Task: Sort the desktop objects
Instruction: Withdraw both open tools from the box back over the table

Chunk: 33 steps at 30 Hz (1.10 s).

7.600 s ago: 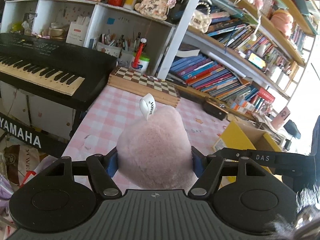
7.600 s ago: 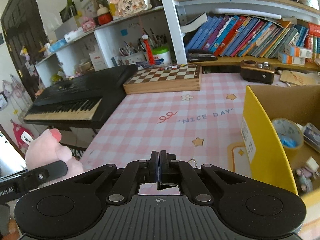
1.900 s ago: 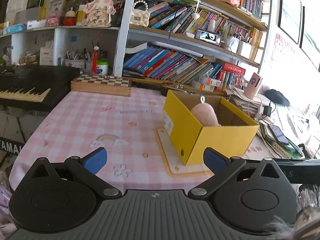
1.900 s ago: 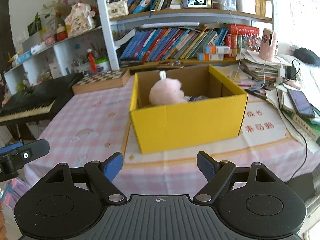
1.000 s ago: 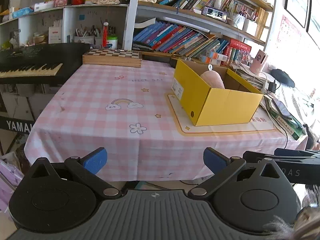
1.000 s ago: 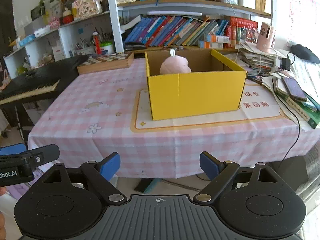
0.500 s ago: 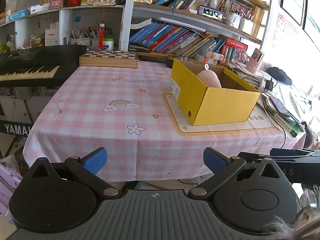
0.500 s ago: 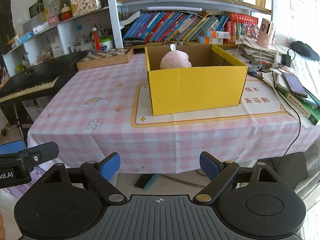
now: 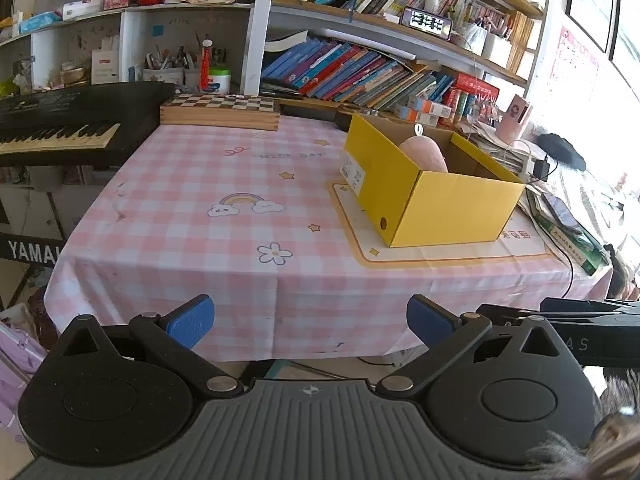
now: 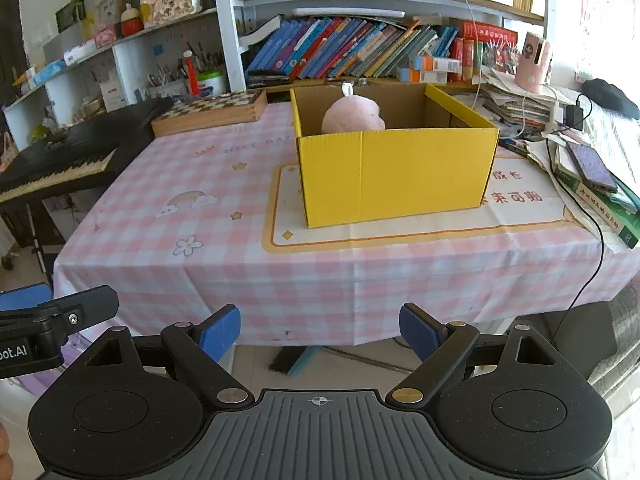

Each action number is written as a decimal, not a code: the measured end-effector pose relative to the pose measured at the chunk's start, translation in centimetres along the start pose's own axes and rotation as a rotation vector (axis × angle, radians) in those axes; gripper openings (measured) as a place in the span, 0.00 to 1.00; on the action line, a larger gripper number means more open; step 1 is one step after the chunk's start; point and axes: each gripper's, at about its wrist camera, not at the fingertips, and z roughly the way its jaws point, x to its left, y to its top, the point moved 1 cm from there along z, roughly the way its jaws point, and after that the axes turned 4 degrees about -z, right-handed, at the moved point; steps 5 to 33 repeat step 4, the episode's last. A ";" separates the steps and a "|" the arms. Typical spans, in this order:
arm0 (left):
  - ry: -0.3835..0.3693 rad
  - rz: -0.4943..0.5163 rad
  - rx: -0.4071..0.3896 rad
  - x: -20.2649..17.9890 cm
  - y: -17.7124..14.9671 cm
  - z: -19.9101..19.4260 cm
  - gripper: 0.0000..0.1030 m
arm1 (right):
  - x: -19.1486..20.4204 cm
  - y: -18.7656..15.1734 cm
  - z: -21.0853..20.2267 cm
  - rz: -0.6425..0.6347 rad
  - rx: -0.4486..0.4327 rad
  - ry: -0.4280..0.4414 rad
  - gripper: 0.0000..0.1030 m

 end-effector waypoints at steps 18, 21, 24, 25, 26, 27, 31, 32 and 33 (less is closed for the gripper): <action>-0.004 0.003 -0.002 0.0 0.0 0.0 1.00 | 0.0 0.1 0.3 0.003 0.008 -0.001 0.86; -0.004 0.003 -0.002 0.0 0.0 0.0 1.00 | 0.0 0.1 0.3 0.003 0.008 -0.001 0.86; -0.004 0.003 -0.002 0.0 0.0 0.0 1.00 | 0.0 0.1 0.3 0.003 0.008 -0.001 0.86; -0.004 0.003 -0.002 0.0 0.0 0.0 1.00 | 0.0 0.1 0.3 0.003 0.008 -0.001 0.86; -0.004 0.003 -0.002 0.0 0.0 0.0 1.00 | 0.0 0.1 0.3 0.003 0.008 -0.001 0.86; -0.004 0.003 -0.002 0.0 0.0 0.0 1.00 | 0.0 0.1 0.3 0.003 0.008 -0.001 0.86; -0.004 0.003 -0.002 0.0 0.0 0.0 1.00 | 0.0 0.1 0.3 0.003 0.008 -0.001 0.86; -0.004 0.003 -0.002 0.0 0.0 0.0 1.00 | 0.0 0.1 0.3 0.003 0.008 -0.001 0.86; -0.004 0.003 -0.002 0.0 0.0 0.0 1.00 | 0.0 0.1 0.3 0.003 0.008 -0.001 0.86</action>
